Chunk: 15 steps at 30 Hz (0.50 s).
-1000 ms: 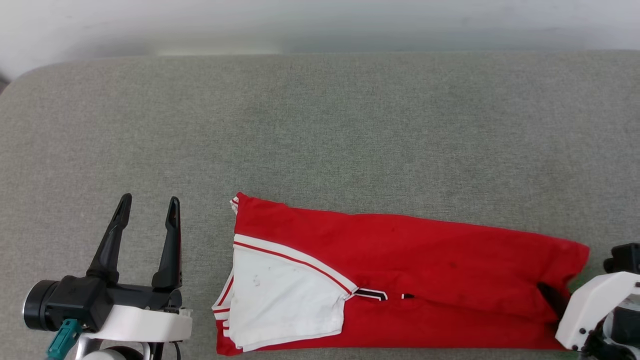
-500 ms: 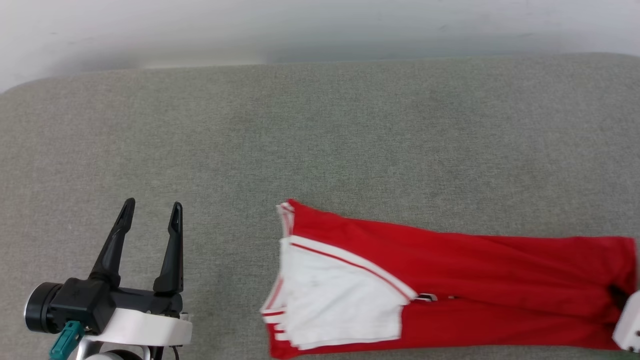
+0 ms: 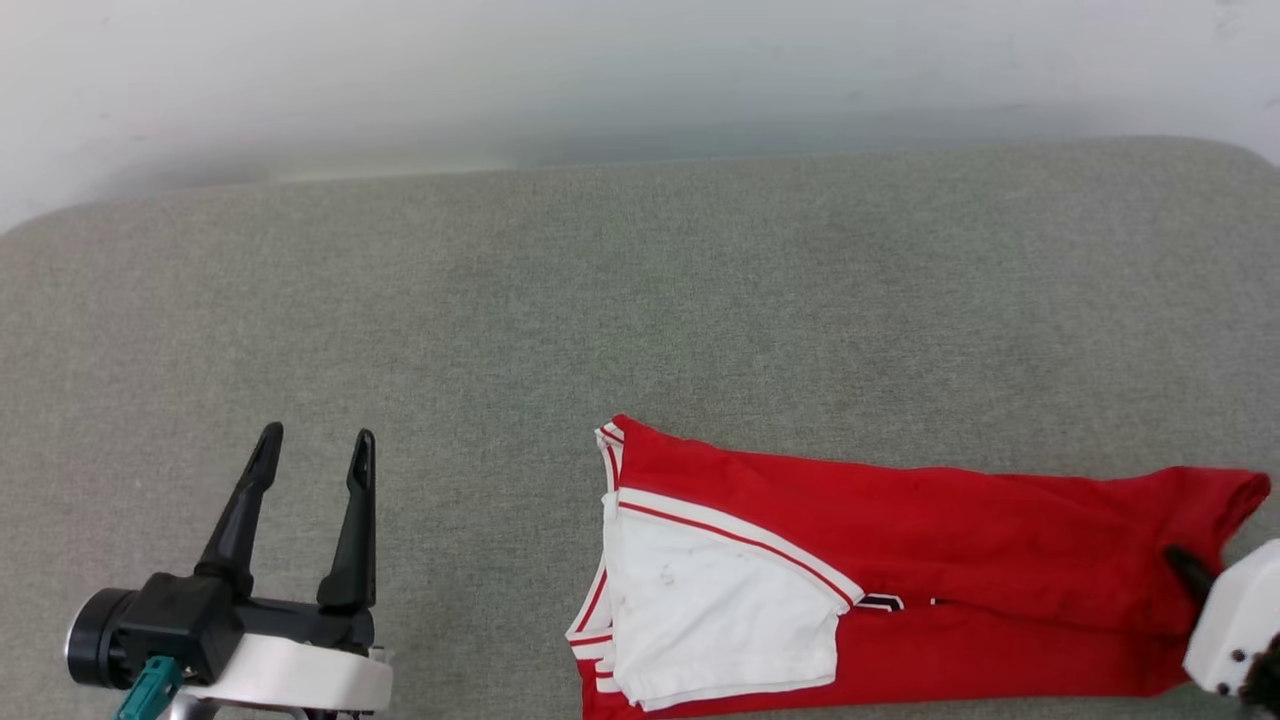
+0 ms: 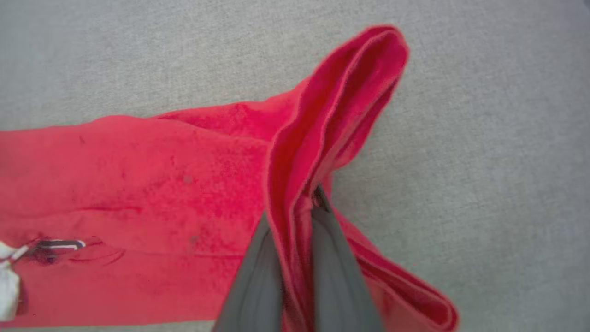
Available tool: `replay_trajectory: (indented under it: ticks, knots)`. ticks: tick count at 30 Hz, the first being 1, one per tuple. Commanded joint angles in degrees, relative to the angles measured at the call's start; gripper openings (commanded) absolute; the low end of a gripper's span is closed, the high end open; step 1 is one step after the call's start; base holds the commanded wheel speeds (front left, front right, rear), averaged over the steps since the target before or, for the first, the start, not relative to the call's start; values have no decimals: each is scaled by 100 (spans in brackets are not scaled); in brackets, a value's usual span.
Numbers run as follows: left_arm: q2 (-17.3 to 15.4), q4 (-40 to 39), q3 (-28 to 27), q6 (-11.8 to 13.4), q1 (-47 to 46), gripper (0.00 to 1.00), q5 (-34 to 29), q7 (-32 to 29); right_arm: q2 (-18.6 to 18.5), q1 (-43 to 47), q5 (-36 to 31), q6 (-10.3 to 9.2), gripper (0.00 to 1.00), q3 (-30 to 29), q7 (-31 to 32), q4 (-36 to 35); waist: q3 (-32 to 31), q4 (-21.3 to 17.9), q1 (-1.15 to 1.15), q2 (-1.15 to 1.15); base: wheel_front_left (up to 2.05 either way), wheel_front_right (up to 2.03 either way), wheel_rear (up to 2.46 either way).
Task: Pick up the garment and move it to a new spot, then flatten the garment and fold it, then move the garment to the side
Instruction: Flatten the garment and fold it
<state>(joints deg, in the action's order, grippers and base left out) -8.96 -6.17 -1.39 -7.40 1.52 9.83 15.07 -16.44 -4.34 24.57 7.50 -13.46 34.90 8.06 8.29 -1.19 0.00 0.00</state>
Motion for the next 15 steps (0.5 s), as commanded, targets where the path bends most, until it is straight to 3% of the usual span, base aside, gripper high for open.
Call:
replay_trajectory:
  ticks: [1, 7, 15]
  knots:
    - [0, 14, -1, -5, 71, 100, 28, 13, 85, 145, 119, -2, 0, 135, 141, -258, -92, -29, 0, 0, 0, 0, 0]
    - [26, 38, 24, -5, 160, 100, 44, 13, 335, 358, 380, -2, 0, 545, 560, -1052, -225, -52, 0, 0, 0, 0, 0]
    - [24, 15, 68, -5, 174, 100, 63, 13, 1003, 330, 623, -2, 0, 1254, 1002, -1638, -284, -1, 0, 0, 0, 0, 0]
